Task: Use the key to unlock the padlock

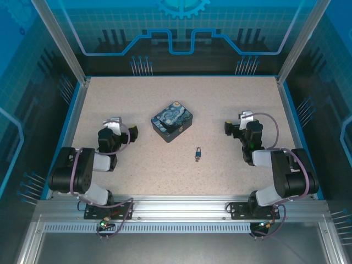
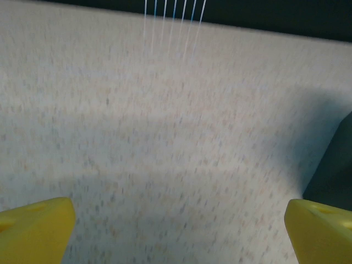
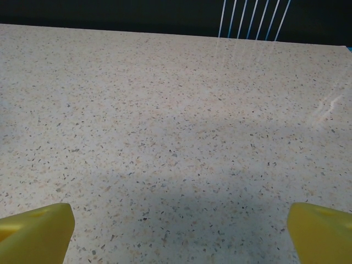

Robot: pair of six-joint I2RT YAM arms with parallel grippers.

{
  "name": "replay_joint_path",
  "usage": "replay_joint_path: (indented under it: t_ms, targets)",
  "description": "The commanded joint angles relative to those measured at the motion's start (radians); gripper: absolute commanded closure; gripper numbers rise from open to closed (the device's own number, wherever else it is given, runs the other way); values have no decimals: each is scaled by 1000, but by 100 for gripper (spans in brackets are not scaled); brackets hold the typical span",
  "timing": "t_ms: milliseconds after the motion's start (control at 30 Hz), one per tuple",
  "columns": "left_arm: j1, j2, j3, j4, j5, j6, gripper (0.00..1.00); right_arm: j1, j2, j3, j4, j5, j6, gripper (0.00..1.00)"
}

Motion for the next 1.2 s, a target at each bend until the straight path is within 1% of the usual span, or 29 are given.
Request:
replay_joint_path:
  t_ms: [0,33,67,100,167,1167]
  targets:
    - [8,8,9,112,27,27,1,3,8,9,-9,20,-15,0]
    - [8,8,28,73,35,32,1,3,8,9,-9,20,-16,0]
    - [8,-4,71,-30,34,33,1,3,8,9,-9,20,-15,0]
    - [3,0,104,-85,11,34,1,3,8,9,-9,20,-15,0]
    - [-4,1,98,-71,-9,37,1,3,8,9,-9,21,-15,0]
    - [-5,0,98,-69,-9,38,1,12,9,14,-17,23,-26,0]
